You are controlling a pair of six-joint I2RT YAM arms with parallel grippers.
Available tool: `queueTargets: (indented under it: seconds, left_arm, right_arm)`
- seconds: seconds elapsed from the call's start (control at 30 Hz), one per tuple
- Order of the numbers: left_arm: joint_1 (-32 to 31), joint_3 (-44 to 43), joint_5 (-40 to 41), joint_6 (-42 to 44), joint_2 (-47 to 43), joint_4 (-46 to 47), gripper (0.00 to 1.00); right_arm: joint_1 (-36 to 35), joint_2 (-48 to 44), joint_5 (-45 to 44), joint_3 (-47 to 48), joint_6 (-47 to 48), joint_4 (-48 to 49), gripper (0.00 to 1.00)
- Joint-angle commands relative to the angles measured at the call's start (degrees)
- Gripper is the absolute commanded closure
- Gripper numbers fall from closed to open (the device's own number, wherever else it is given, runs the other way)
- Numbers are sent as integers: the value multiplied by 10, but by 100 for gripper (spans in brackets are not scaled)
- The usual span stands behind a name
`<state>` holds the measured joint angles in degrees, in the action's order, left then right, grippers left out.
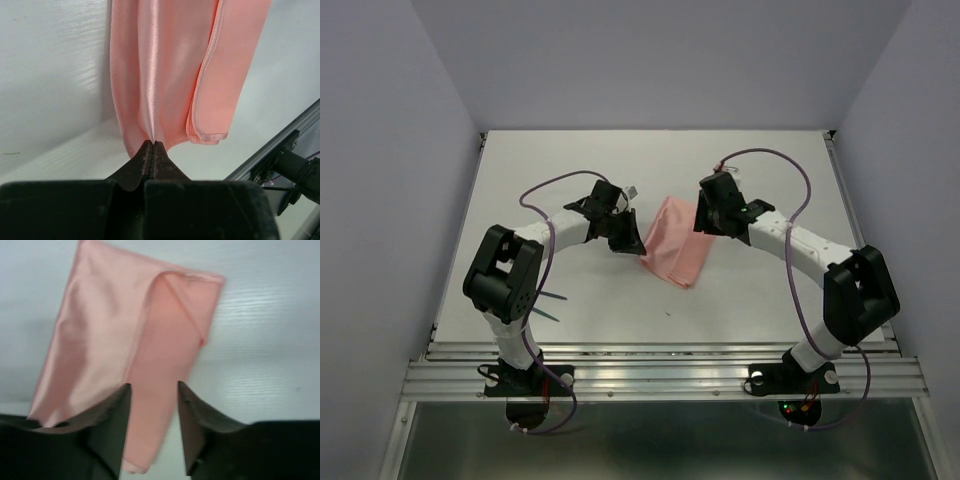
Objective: Fold the napkin into a case and place the utensils inside
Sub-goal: Pick up the 2/3-rectangle-folded napkin from the center of the board.
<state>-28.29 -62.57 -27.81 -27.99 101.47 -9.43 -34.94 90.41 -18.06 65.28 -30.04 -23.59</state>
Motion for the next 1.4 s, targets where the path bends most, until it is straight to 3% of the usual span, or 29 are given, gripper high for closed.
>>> queueTargets:
  seconds: [0.0,0.03,0.13,0.27,0.57,1.0,1.37]
  left_arm:
    - [-9,-26,-5,27,-39,7,100]
    - [-10,-28,-8,35,-42,9,100]
    - [-15,-30,-15,51,-48,18,100]
    - [-19,-41,-21,82,-51,17,100]
    - [-21,-31,-34,93,-48,7,100]
    - [-21,4,-29,73,-39,31,100]
    - [-22,-1,-39,86,-37,35,100]
  right_arm:
    - [82,23,80,27,-48,18,63]
    - [90,40,97,32,-52,18,75]
    - [96,69,158,56,-49,21,84]
    - [96,86,228,57,-43,32,84]
    - [110,114,113,78,-42,3,86]
    - [169,181,83,136,-40,5,88]
    - [174,259,96,173,-27,7,89]
